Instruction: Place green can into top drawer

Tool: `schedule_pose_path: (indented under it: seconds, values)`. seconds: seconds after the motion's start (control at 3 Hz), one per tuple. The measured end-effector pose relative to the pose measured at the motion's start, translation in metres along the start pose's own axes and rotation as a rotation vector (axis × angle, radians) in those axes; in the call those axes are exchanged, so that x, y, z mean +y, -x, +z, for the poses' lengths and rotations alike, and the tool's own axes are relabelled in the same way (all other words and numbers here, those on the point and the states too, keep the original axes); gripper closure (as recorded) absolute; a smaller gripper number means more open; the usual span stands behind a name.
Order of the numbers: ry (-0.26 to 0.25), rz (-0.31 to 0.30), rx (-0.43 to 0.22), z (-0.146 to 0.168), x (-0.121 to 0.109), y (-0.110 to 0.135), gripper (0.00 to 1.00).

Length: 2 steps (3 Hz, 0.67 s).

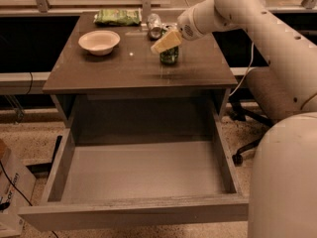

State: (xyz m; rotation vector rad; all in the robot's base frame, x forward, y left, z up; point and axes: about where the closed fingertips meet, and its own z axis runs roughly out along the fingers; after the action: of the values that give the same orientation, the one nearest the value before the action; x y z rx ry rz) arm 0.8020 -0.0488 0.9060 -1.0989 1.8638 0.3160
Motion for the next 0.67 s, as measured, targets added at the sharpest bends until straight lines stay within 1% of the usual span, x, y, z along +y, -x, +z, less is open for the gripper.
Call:
schedule_pose_path:
  seconds: [0.33,0.67]
  values:
    - [0.036,0.004,-0.015,0.0071,0.0096,0.0004,0.38]
    - [0.047,0.021,-0.017,0.0073,0.0168,-0.0052,0.61]
